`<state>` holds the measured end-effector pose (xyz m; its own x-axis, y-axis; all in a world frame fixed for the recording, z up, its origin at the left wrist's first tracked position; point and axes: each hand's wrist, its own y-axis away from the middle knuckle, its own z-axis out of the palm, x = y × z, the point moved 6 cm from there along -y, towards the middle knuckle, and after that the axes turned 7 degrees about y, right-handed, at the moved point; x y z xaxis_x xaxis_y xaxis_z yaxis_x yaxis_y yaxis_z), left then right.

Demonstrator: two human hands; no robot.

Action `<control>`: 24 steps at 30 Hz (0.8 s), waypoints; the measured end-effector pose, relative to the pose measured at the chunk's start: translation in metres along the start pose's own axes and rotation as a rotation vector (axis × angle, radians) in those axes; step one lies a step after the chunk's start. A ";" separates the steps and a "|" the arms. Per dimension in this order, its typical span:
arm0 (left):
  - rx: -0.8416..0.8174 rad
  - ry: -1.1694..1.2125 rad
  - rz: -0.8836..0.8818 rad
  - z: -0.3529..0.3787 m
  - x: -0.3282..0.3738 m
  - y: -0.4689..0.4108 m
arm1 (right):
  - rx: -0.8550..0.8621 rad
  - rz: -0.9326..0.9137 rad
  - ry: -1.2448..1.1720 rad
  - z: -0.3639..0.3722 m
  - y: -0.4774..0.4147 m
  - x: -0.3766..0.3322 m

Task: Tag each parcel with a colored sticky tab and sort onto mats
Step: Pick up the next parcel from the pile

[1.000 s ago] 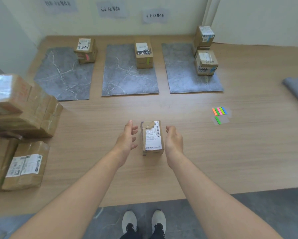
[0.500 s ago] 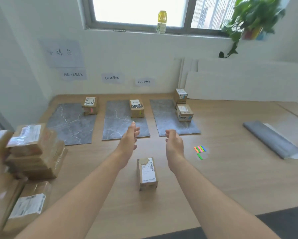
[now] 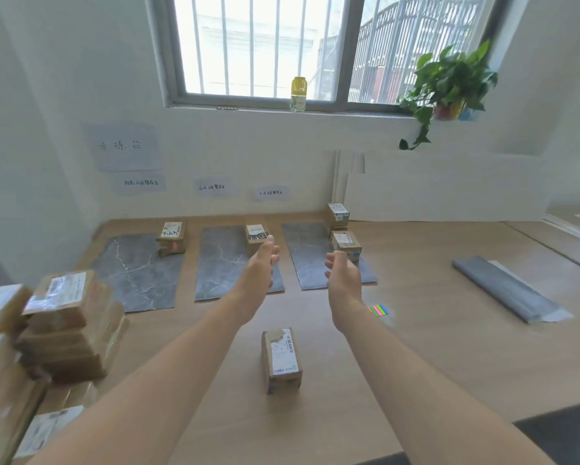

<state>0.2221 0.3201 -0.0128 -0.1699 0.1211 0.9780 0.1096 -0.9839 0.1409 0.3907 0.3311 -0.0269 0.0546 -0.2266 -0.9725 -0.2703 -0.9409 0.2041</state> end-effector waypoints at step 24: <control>0.102 -0.032 -0.151 0.239 -0.107 -0.074 | -0.126 0.028 -0.015 -0.186 -0.191 0.076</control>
<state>0.4664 0.4115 -0.0908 -0.1608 0.2725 0.9486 0.1844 -0.9359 0.3001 0.6253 0.4471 -0.1184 0.0343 -0.2503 -0.9676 -0.1486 -0.9587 0.2427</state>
